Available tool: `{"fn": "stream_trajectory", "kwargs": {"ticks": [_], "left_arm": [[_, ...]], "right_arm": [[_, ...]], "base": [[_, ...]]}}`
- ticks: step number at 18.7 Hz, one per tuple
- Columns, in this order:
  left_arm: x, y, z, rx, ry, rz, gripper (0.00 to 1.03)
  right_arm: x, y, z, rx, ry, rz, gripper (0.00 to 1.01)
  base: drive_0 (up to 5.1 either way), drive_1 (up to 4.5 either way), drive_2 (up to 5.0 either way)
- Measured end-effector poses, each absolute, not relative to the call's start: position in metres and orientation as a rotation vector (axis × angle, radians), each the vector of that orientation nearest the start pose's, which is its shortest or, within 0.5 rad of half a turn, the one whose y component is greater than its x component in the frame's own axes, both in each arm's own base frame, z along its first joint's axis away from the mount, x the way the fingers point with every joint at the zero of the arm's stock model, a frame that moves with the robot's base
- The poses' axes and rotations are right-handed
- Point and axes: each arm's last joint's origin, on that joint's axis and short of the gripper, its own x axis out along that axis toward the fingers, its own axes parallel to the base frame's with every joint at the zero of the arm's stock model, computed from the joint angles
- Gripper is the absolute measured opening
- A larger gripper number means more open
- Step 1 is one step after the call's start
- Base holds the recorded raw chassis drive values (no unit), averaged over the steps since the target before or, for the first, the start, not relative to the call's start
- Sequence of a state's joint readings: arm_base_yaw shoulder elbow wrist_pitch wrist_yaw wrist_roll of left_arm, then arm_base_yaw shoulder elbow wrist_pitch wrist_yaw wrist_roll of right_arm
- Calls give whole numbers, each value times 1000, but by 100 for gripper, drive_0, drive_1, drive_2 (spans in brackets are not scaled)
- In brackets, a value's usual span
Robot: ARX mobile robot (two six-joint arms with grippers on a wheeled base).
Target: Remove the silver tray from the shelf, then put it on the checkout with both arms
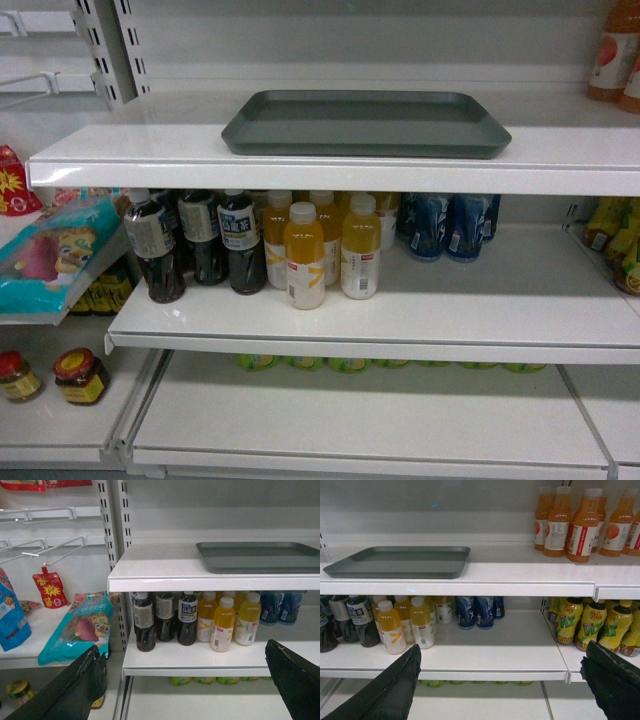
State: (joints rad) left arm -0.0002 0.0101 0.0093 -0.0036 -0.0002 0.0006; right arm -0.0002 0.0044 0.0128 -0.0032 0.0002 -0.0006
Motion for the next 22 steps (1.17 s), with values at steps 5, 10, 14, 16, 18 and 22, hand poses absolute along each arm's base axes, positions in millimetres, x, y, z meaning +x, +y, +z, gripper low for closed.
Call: {"fn": "stream_trajectory", "kwargs": {"ticks": [5, 10, 14, 16, 18, 22], "left_arm": [[98, 0, 166, 0, 4, 0, 98], [98, 0, 166, 1, 1, 0, 98], [98, 0, 165, 0, 7, 0, 98], [98, 0, 165, 0, 7, 0, 98], [98, 0, 166, 0, 4, 0, 98], [98, 0, 166, 0, 5, 0, 98]], "right_arm": [[97, 0, 167, -1, -6, 0, 98], [97, 0, 168, -1, -10, 0, 98], [97, 0, 167, -1, -1, -1, 98], [97, 0, 167, -1, -2, 0, 98], [97, 0, 167, -1, -3, -1, 98], [97, 0, 167, -1, -5, 0, 98]], "base": [[1, 435, -432], [15, 448, -418], [10, 443, -424], [14, 447, -419], [10, 67, -48], [0, 0, 0]]}}
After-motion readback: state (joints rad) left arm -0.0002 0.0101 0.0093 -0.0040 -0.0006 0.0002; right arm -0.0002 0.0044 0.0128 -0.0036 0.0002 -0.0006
